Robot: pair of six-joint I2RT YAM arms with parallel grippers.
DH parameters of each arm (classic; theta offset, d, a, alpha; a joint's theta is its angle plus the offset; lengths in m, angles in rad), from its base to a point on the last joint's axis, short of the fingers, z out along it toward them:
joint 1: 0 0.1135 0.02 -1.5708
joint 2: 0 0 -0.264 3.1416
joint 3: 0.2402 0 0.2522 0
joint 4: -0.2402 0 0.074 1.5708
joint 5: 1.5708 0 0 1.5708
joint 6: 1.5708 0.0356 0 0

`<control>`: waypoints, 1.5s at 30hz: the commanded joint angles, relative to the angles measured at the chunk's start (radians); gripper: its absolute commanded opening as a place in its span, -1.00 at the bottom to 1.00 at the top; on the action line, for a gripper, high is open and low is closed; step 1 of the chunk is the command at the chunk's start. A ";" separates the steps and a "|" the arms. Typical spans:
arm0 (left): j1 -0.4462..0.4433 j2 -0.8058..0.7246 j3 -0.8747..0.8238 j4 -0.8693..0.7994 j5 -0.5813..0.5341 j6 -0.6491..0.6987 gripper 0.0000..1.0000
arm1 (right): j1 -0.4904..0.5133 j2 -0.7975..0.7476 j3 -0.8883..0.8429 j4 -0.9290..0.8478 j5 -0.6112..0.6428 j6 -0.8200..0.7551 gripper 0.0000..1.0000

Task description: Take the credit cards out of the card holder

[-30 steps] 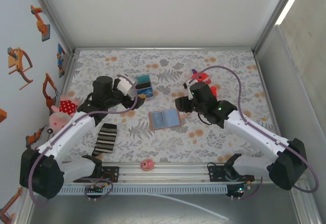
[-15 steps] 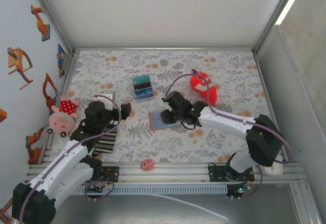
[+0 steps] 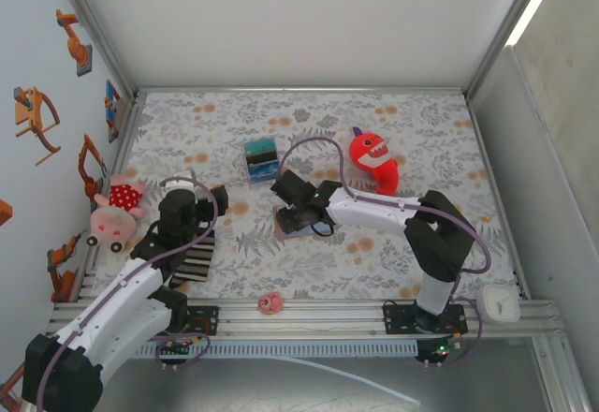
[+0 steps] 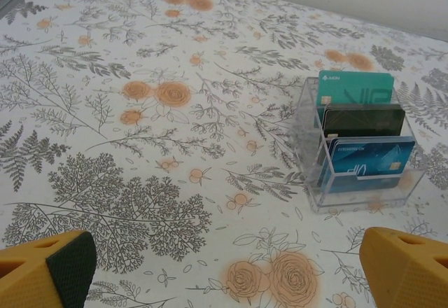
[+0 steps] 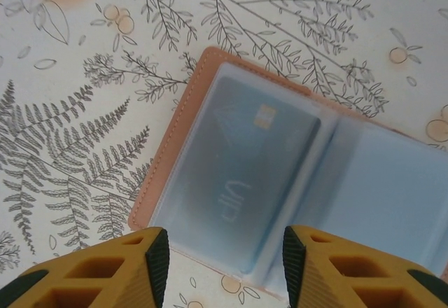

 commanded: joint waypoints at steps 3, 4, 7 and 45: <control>0.000 0.034 0.026 0.001 -0.006 -0.025 0.94 | 0.021 0.070 0.069 -0.074 0.030 -0.024 0.05; 0.000 0.038 0.029 0.002 -0.004 -0.024 0.94 | 0.022 0.079 0.076 -0.075 0.028 -0.026 0.07; 0.002 0.042 0.039 -0.007 -0.006 -0.023 0.94 | 0.025 0.106 0.094 -0.075 0.021 -0.027 0.21; 0.005 0.061 0.089 -0.026 0.061 0.022 0.94 | 0.021 0.133 0.043 -0.058 0.052 -0.013 -0.26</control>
